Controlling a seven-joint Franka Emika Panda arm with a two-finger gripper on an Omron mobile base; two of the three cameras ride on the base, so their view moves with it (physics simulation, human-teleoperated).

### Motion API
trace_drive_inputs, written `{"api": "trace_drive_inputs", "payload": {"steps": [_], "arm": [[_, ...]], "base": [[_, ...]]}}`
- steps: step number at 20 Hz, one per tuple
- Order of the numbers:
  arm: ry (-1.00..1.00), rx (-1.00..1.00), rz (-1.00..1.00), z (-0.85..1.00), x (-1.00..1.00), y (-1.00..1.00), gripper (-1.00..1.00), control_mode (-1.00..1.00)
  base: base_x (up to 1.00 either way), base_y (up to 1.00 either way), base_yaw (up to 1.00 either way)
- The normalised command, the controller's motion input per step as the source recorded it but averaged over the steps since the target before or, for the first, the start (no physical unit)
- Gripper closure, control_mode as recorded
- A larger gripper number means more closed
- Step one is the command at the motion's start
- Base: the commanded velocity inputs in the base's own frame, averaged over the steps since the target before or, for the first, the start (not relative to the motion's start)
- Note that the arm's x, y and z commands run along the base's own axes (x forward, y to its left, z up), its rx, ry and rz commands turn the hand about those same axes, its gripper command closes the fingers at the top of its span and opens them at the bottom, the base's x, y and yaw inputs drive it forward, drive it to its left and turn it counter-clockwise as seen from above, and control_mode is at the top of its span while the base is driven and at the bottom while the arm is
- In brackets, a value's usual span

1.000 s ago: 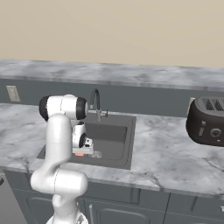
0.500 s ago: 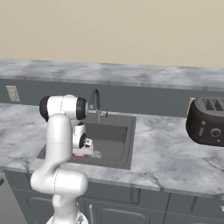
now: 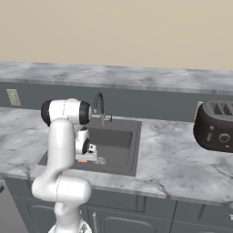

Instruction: Pick up the bar soap and dish brush from the sink, and place them back in the cabinet, and close the cabinet doors.

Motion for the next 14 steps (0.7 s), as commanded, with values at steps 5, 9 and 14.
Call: {"api": "trace_drive_inputs", "payload": {"steps": [5,9,14], "arm": [[0.00,0.00,0.00,0.00,0.00,0.00,-1.00,-1.00],[0.00,0.00,0.00,0.00,0.00,0.00,-1.00,-1.00],[0.00,0.00,0.00,0.00,0.00,0.00,1.00,-1.00]], "base": [[0.00,0.00,0.00],[0.00,0.00,0.00],[0.00,0.00,0.00]]}}
